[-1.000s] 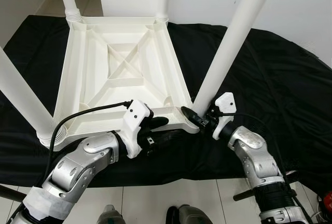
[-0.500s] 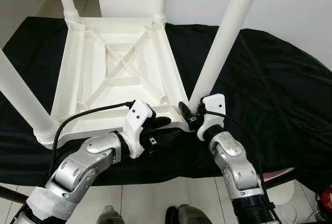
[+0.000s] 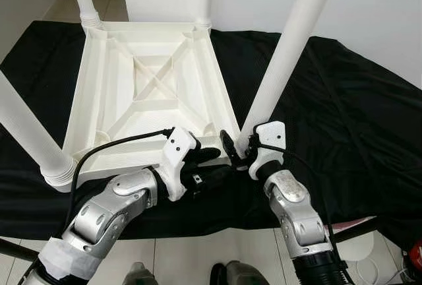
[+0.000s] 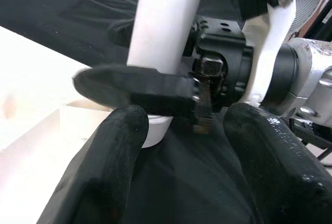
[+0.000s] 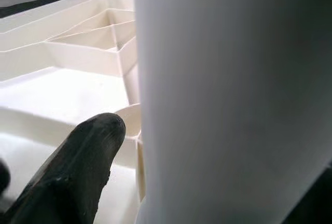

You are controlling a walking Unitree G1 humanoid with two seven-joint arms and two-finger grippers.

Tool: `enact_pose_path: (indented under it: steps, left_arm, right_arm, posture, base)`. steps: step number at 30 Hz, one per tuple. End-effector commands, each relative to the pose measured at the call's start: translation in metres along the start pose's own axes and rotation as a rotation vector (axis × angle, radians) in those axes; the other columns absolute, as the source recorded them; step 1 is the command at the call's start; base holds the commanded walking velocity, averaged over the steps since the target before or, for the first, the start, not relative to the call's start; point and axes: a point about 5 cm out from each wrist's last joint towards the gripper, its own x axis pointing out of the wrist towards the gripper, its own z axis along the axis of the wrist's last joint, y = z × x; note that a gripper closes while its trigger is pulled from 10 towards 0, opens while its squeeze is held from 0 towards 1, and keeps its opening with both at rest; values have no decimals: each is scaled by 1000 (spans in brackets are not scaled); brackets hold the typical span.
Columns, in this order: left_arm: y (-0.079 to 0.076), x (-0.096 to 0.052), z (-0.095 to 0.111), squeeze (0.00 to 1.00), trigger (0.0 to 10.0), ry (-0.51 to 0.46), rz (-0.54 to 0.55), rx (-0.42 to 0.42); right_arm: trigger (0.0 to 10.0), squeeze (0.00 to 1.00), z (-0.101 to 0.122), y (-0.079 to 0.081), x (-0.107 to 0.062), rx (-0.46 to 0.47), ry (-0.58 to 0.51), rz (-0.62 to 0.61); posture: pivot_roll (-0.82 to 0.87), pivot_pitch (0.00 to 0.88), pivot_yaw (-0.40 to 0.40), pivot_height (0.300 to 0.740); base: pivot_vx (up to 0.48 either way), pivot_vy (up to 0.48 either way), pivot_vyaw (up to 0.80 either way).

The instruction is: Building children table

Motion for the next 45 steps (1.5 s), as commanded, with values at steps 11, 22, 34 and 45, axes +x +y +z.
enact_pose_path:
  steps: [11,22,34,45]
  left_arm:
    - [-5,-1,2,0,10000,4,-94,23]
    - [-3,2,4,0,10000,-1,-100,27]
    - [-4,3,4,0,10000,-2,-106,26]
    - [-6,4,4,0,10000,-1,-115,22]
  right_arm:
    - [10000,0,3,-36,-5,-97,44,370]
    - [10000,0,-9,-46,7,-151,118,467]
    - [0,0,-13,-49,5,-111,105,520]
    - [10000,0,-15,-43,4,-49,88,418]
  posture:
    - [55,1,-67,740]
    - [53,0,-62,740]
    - [52,0,-62,740]
    - [49,6,-70,740]
  base:
    - [0,0,0]
    - [0,0,0]
    - [0,0,0]
    - [0,0,0]
